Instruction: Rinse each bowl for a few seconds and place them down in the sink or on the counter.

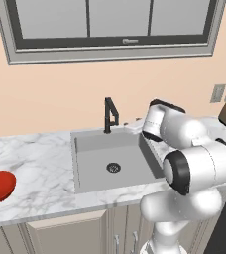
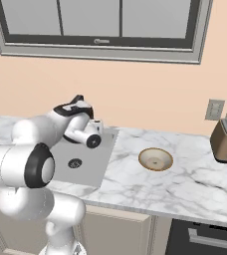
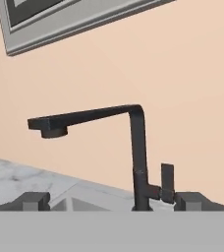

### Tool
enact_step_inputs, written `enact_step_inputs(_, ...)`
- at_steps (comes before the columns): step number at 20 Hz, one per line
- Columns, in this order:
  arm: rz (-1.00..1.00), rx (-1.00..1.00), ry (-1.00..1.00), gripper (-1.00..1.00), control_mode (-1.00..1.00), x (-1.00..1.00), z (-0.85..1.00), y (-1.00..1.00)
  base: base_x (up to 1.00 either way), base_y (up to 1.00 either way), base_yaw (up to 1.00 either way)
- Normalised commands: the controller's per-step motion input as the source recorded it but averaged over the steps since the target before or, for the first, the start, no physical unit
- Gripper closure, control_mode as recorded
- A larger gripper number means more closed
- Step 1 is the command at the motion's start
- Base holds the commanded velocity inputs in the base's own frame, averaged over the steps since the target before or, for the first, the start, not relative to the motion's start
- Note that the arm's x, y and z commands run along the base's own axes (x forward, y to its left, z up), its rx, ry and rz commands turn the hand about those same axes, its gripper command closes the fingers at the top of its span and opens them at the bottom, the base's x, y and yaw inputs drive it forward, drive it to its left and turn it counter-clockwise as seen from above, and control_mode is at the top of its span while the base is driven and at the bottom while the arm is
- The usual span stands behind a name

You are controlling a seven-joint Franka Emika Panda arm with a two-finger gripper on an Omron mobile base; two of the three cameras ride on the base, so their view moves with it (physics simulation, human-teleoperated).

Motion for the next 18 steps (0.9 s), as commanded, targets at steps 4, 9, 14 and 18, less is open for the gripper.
enact_step_inputs(4, -0.01, 0.0, -0.01, -1.0, -1.0, 0.28, -0.08, 0.0, 0.0, 0.0, 0.0)
enact_step_inputs(9, -0.01, 0.0, -0.02, -1.0, -1.0, 0.24, -0.1, 0.0, 0.0, 0.0, 0.0)
enact_step_inputs(14, -0.01, 0.0, -0.01, -1.0, -1.0, 0.27, -0.13, 0.0, 0.0, 0.0, 0.0)
enact_step_inputs(18, -0.01, 0.0, 0.0, -1.0, -1.0, 0.3, -0.12, 0.0, 0.0, 0.0, 0.0)
